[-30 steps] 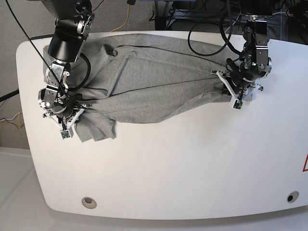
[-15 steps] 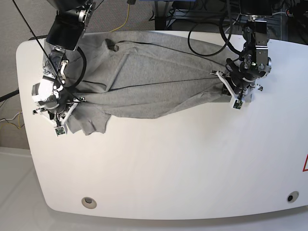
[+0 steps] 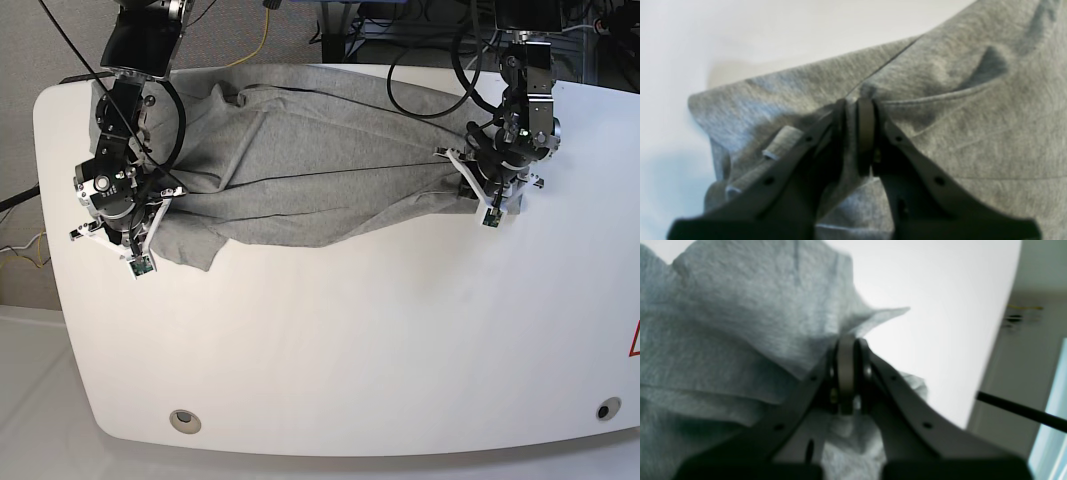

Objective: Fold the T-shirt properly
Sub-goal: 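Pull the held hem corner with the right gripper up along the shirt, then drag the shirt with both grippers, stretching it into a long roll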

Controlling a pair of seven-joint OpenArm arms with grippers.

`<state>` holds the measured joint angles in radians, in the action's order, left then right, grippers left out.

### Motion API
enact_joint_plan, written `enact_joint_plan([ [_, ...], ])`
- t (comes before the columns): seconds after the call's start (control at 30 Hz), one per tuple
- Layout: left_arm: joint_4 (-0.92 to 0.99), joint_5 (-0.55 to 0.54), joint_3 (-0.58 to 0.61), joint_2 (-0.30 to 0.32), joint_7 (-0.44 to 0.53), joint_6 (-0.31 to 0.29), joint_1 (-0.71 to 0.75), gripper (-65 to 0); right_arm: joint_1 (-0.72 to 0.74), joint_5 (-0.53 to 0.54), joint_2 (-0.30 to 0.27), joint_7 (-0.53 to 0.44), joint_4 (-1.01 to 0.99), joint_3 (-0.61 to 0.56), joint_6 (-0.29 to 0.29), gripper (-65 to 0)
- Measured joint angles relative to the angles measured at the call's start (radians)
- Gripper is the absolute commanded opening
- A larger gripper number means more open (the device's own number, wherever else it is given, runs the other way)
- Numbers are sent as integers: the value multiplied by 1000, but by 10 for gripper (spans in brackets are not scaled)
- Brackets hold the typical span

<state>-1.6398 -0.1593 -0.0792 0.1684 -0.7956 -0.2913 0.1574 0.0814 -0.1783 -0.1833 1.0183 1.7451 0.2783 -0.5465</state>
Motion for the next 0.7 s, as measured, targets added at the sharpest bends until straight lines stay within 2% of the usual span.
enact_joint_plan([
  [0.13,6,-3,0,-5,2,0,-2,-618,-24,0,-4,35,74,-18,0,-650],
  [0.7,76,-30,-1,-3,101,-5,-8,-618,-177,2,-2,35,172,-18,0,-650],
])
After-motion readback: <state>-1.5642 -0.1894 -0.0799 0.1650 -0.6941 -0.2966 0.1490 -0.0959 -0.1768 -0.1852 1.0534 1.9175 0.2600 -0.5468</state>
